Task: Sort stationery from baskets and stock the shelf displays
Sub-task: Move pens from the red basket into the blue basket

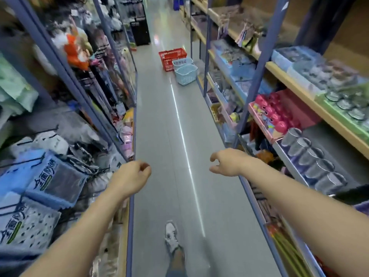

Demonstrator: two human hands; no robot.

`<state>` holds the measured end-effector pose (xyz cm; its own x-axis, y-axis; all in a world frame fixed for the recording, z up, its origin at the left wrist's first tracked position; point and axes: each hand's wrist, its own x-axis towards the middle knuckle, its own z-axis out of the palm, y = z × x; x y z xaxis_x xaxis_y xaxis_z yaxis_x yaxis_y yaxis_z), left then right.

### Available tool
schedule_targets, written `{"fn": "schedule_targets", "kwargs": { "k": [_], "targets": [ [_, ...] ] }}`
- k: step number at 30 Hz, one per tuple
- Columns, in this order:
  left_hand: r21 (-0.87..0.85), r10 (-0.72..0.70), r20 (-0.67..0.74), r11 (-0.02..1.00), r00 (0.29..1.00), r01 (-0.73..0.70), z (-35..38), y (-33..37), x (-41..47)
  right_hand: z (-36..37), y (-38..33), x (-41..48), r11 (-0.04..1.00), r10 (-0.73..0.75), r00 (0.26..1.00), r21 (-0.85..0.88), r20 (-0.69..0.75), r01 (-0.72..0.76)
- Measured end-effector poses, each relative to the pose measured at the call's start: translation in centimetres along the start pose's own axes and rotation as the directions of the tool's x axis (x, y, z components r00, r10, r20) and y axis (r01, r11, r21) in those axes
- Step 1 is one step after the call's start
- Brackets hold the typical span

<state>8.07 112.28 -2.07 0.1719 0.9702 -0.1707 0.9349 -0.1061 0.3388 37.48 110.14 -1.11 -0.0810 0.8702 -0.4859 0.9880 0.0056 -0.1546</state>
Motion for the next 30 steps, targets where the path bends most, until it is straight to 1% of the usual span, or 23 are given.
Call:
{"fn": "schedule_targets", "kwargs": {
  "k": [3,5,7,12,14,16,20,22,25,27,30],
  "targets": [
    [0.003,0.019,-0.011,1.0,1.0,-0.019,-1.5,-1.1,9.6,-3.8,-1.3,8.6,1.0,0.031,0.999,0.002,0.032,-0.031],
    [-0.052,-0.011,-0.036,0.999,0.999,0.009,-2.7,-1.9,15.1,-6.1,-1.9,14.1,0.998,0.061,0.997,0.021,0.043,-0.062],
    [-0.088,-0.016,-0.048,0.996,0.999,0.012,-4.3,-2.4,20.4,-8.9,-2.3,19.1,0.996,0.077,0.997,0.049,0.024,-0.078],
    [-0.015,0.056,0.004,0.998,0.998,-0.056,-7.8,-3.6,33.9,-15.5,-2.2,29.6,0.995,0.079,0.997,0.067,-0.016,-0.078],
    [0.022,0.061,0.081,0.998,0.995,-0.063,-8.3,-4.1,39.4,-17.7,-1.3,34.0,0.994,0.082,0.995,0.083,-0.057,-0.077],
    [0.014,0.042,0.139,0.999,0.989,-0.045,-8.8,-4.3,45.2,-20.0,0.0,38.7,0.992,0.086,0.991,0.099,-0.107,-0.076],
    [-0.001,0.079,0.11,0.997,0.991,-0.08,-10.4,-3.3,57.5,-25.7,2.9,49.2,0.993,0.075,0.985,0.104,-0.153,-0.059],
    [0.009,0.068,0.137,0.998,0.988,-0.07,-11.1,-2.7,63.1,-28.9,4.3,54.2,0.993,0.063,0.989,0.105,-0.135,-0.049],
    [0.044,0.063,0.232,0.996,0.971,-0.076,-12.2,-1.9,71.6,-33.5,6.3,60.9,0.992,0.07,0.994,0.109,-0.089,-0.06],
    [0.064,0.055,0.263,0.995,0.963,-0.075,-13.1,-1.6,76.9,-36.8,7.3,65.2,0.992,0.078,0.995,0.107,-0.061,-0.071],
    [0.071,0.028,0.252,0.996,0.967,-0.048,-13.7,-1.3,84.8,-40.7,9.0,72.4,0.99,0.08,0.996,0.117,-0.031,-0.076]
  ]
}}
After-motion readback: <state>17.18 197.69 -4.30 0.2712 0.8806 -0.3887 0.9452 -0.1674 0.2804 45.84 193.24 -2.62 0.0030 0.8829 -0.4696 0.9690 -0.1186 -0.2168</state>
